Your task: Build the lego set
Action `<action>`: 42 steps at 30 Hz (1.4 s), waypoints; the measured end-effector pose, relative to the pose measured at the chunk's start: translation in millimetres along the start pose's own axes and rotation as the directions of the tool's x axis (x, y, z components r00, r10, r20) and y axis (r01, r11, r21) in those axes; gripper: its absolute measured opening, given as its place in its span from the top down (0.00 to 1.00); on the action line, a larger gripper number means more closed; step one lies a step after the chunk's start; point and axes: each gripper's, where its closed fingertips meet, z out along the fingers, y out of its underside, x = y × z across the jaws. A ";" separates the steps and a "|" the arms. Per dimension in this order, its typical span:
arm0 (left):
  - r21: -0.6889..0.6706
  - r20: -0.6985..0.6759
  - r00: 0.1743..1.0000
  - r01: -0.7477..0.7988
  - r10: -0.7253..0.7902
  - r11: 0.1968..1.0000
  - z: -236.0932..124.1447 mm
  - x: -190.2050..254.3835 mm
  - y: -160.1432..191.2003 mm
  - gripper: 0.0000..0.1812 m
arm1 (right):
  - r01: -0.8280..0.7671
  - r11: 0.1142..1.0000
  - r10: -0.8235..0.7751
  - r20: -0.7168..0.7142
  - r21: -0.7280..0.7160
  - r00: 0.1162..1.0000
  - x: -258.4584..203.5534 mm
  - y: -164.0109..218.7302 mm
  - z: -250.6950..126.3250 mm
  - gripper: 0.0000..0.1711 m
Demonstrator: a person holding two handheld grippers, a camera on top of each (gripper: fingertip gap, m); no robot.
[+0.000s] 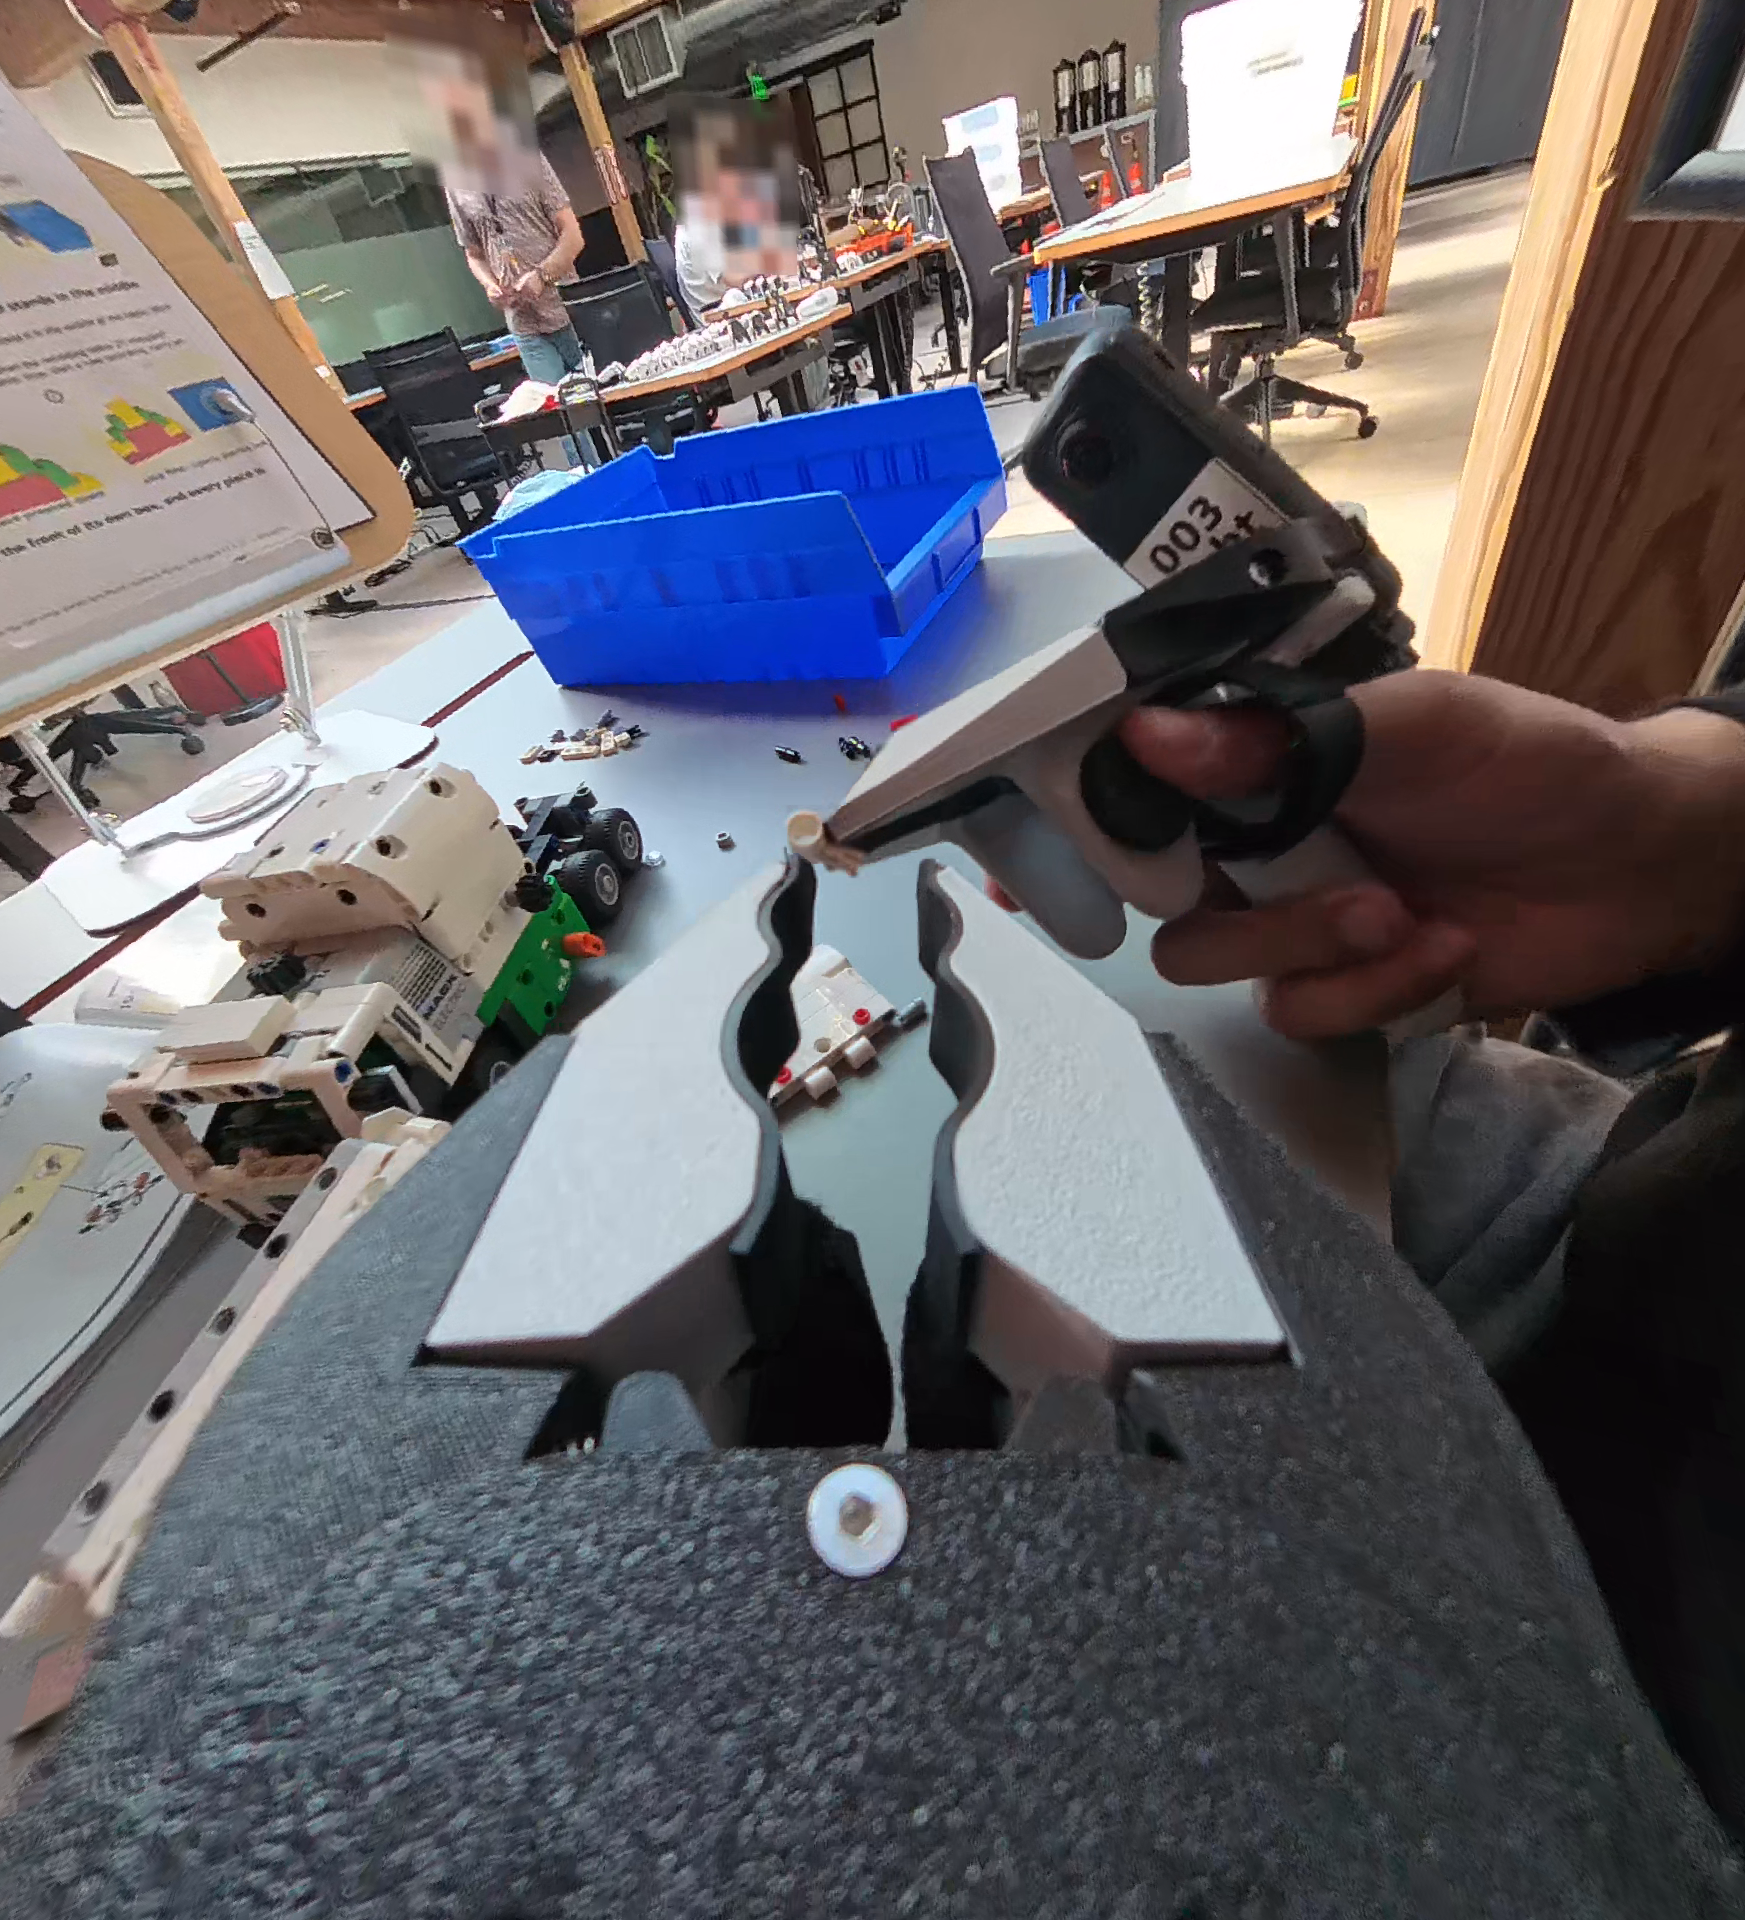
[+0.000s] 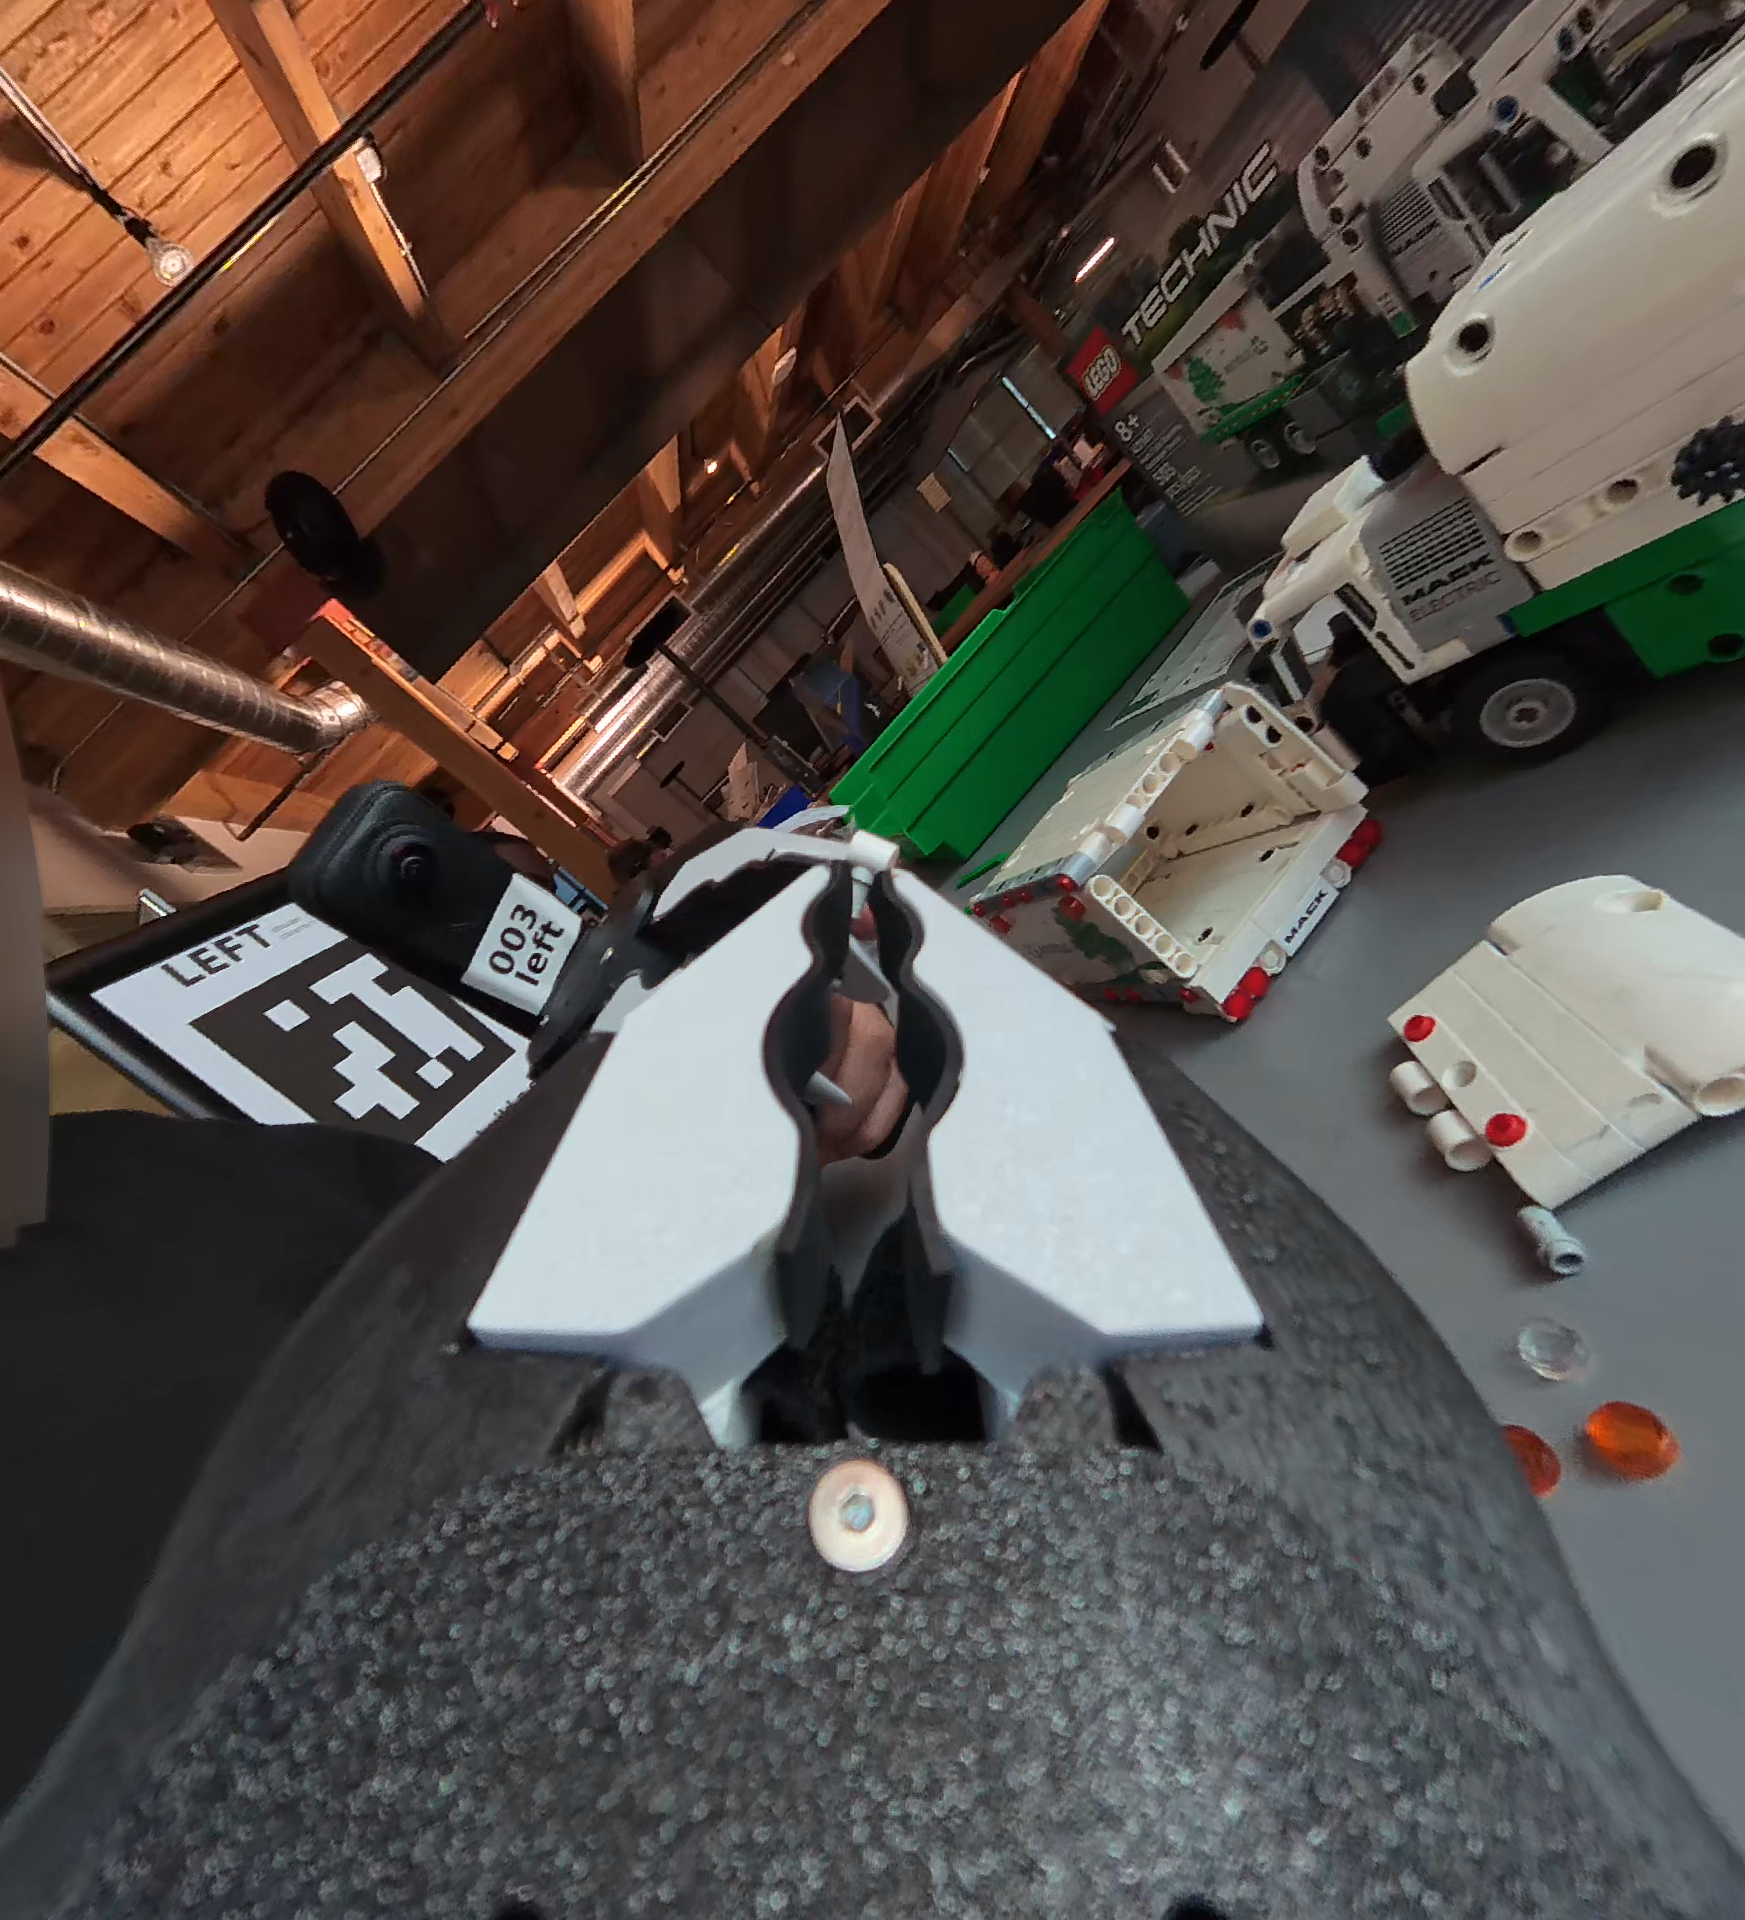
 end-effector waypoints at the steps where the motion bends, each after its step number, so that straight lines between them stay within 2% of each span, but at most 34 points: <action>1: 0.005 0.010 1.000 0.025 -0.025 1.000 1.8 -1.2 -0.4 0.90 | 0.001 1.000 -0.001 -0.004 0.020 1.000 -0.7 0.1 1.0 0.98; 6: 0.012 0.021 0.996 0.091 -0.092 0.996 5.0 -6.2 -0.3 0.93 | 0.006 0.999 -0.006 0.002 0.049 1.000 -3.4 -0.5 2.6 1.00; 9: 0.005 0.018 0.998 0.060 -0.060 0.998 3.8 -5.4 1.1 1.00 | 0.030 0.998 -0.030 0.007 0.049 1.000 -5.5 -0.4 2.5 1.00; 11: 0.006 0.026 0.999 0.028 -0.028 1.000 2.6 -5.2 0.6 1.00 | 0.045 0.998 -0.046 0.015 0.032 0.999 -6.8 0.5 3.1 1.00; 19: -0.014 -0.009 0.995 -0.104 0.103 0.995 -2.3 0.1 5.5 1.00 | 0.147 0.980 -0.143 0.040 -0.136 0.989 -8.3 10.0 2.7 1.00; 24: -0.036 -0.036 0.994 -0.103 0.102 0.994 -1.6 3.6 12.0 0.99 | 0.135 0.964 -0.121 0.075 -0.229 0.990 -7.3 15.2 0.0 1.00; 28: -0.054 -0.040 0.994 -0.107 0.105 0.993 0.4 4.5 17.1 0.98 | 0.180 0.936 -0.166 0.071 -0.303 0.984 -4.2 21.1 -2.1 1.00; 35: -0.138 -0.097 0.989 -0.124 0.111 0.983 6.2 14.3 37.6 1.00 | 0.131 0.895 -0.150 -0.011 -0.426 0.989 21.9 34.2 -16.2 1.00; 40: -0.313 -0.087 0.977 -0.214 0.196 0.926 9.0 7.0 73.6 1.00 | 0.146 0.865 -0.226 -0.112 -0.481 0.968 45.6 33.7 -35.5 1.00; 42: -0.326 -0.082 0.975 -0.224 0.209 0.918 6.2 4.9 77.2 1.00 | 0.181 0.856 -0.285 -0.150 -0.484 0.947 52.4 29.8 -43.4 1.00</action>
